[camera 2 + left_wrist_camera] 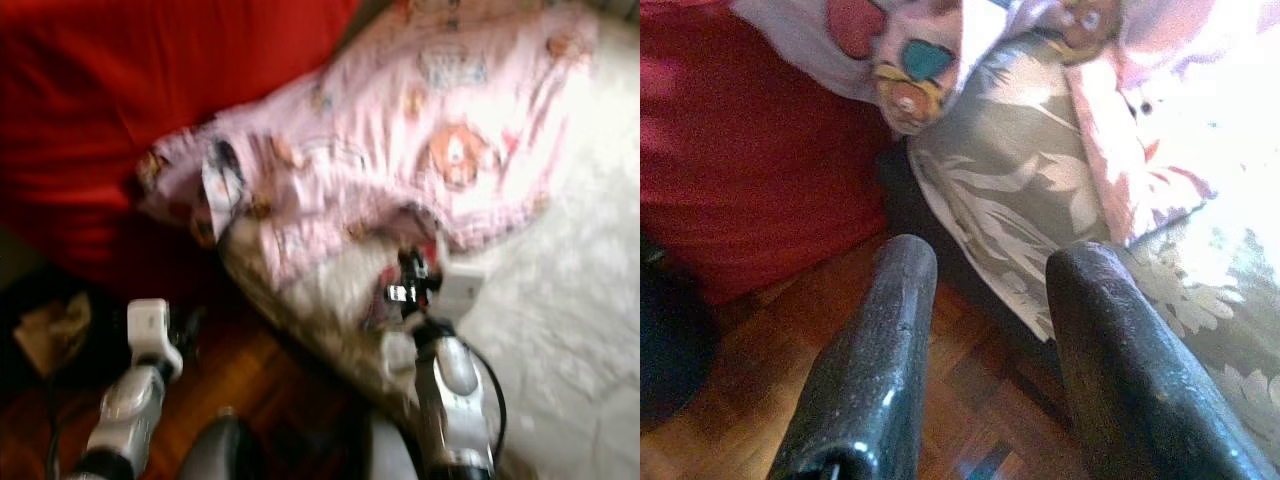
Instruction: Clean up the room
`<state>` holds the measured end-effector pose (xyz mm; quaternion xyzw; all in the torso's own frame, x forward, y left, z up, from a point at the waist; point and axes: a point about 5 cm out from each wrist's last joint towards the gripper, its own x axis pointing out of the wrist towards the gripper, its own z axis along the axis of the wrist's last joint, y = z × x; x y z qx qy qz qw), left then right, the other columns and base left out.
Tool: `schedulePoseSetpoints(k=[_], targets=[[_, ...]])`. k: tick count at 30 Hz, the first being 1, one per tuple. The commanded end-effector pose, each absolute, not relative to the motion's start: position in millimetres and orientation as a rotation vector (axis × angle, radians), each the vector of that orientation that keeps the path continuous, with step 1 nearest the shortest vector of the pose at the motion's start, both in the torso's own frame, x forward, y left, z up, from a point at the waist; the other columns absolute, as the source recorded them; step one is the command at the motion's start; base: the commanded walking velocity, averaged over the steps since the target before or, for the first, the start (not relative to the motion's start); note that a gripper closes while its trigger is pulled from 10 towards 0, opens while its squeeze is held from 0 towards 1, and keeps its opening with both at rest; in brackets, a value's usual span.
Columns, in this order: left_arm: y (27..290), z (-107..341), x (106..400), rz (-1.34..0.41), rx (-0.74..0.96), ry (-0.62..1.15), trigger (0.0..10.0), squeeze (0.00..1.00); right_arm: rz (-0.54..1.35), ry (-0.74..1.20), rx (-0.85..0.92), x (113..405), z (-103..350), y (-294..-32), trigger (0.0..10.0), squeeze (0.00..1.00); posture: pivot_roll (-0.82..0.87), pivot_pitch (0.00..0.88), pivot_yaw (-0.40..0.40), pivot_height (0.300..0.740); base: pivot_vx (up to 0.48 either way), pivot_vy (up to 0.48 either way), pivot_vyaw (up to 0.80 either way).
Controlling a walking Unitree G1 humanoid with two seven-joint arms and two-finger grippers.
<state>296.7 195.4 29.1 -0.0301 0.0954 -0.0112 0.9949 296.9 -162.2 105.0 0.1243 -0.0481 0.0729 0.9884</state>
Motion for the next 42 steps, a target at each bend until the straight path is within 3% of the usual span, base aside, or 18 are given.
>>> schedulePoseSetpoints(k=[1, 12, 33, 42], targets=[[197, 10, 286, -0.019, -0.089, 0.306, 10.0, 0.00, 0.172, -0.054, 0.210, 296, 99, -158, 10.0, 0.00, 0.05, 0.152, -0.003, 0.740, 0.000, 0.000, 0.00], [190, 5, 289, -0.042, -0.077, 0.357, 10.0, 0.00, 0.002, 0.003, 0.272, 303, 84, -176, 10.0, 0.00, 0.05, 0.137, 0.000, 0.740, 0.000, 0.000, 0.00], [194, 13, 291, -0.030, -0.042, 0.269, 10.0, 0.00, -0.072, 0.058, 0.230, 300, 68, -178, 10.0, 0.00, 0.06, 0.173, 0.006, 0.740, 0.000, 0.000, 0.00], [192, 17, 293, -0.032, -0.048, 0.231, 10.0, 0.00, -0.055, 0.039, 0.237, 299, 68, -171, 10.0, 0.00, 0.06, 0.184, 0.006, 0.702, 0.000, 0.000, 0.00]])
